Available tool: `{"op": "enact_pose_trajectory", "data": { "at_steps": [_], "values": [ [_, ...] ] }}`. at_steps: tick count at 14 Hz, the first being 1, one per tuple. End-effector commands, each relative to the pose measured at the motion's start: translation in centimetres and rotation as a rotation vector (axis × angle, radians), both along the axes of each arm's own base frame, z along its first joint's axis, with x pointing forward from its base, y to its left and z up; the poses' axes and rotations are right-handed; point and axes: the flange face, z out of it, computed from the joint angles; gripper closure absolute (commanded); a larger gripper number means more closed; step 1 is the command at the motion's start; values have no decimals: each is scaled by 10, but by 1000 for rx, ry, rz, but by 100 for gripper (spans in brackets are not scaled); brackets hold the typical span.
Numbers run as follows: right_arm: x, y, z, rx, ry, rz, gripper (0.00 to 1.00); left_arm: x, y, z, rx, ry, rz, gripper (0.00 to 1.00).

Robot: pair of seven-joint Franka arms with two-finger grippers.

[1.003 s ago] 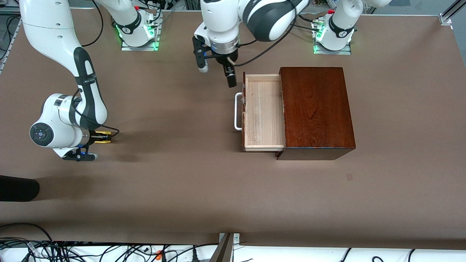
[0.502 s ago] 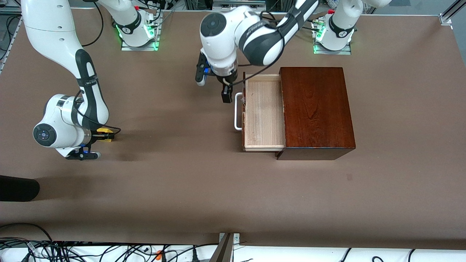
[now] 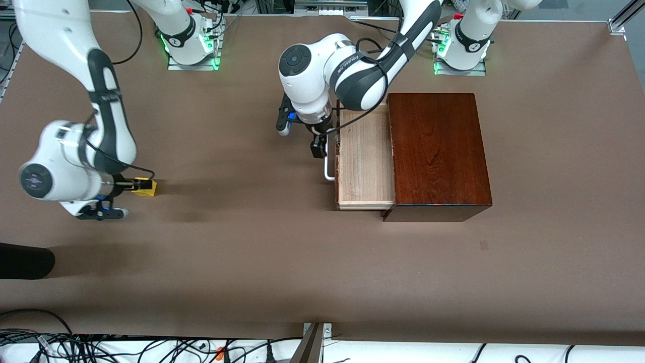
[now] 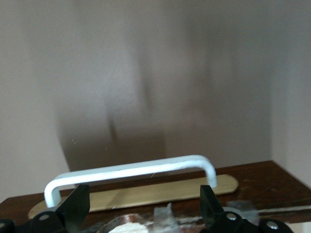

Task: Open drawer, take yellow block, close drawer
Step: 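Lower the yellow cube onto the table and open the right gripper, then push the drawer into the box with the left gripper while the right gripper retracts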

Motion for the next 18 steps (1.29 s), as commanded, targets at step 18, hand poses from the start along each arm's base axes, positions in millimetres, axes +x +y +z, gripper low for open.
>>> {"op": "enact_pose_trajectory", "data": {
  "at_steps": [18],
  "values": [
    [-61, 18, 284, -19, -156, 63, 0, 22, 24, -13, 94, -17, 51, 0]
  ]
}}
